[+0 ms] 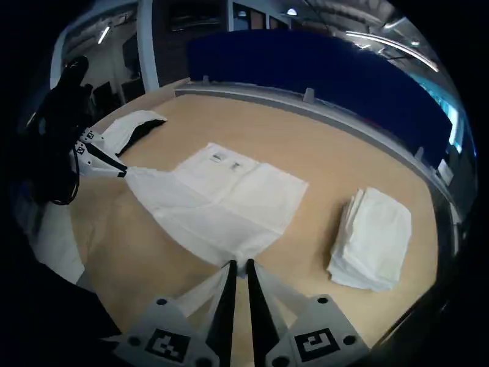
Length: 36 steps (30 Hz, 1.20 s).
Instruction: Fold towel
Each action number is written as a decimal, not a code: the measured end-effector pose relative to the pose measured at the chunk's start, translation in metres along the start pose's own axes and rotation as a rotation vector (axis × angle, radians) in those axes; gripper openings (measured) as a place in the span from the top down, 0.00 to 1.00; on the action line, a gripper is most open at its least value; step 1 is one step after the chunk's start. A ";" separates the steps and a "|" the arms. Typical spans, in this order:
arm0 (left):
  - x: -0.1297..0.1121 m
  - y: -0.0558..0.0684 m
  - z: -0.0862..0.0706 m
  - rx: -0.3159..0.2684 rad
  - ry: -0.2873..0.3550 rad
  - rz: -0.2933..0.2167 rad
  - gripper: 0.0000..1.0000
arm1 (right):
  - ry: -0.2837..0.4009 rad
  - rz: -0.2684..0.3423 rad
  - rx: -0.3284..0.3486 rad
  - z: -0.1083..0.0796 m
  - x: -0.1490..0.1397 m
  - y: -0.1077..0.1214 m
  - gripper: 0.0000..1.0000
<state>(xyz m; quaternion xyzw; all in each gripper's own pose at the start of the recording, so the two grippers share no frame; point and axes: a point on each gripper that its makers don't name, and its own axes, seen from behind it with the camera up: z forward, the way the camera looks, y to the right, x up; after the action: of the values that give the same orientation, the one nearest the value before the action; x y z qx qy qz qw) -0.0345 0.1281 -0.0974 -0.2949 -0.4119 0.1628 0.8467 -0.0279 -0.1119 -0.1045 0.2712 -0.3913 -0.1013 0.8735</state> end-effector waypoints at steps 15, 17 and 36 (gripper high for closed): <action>0.017 0.002 -0.017 0.004 0.018 -0.037 0.93 | 0.005 0.022 0.001 -0.019 0.013 -0.001 0.88; 0.018 0.002 -0.015 0.006 0.017 -0.036 0.93 | 0.003 0.018 0.000 -0.018 0.013 0.000 0.88; 0.057 -0.034 0.024 0.033 0.033 -0.033 0.93 | -0.042 0.033 0.001 0.018 0.040 0.034 0.88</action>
<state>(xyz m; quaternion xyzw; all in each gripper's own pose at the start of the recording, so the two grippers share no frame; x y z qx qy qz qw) -0.0173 0.1399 -0.0298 -0.2765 -0.3998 0.1505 0.8608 -0.0149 -0.1064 -0.0509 0.2630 -0.4140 -0.0920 0.8666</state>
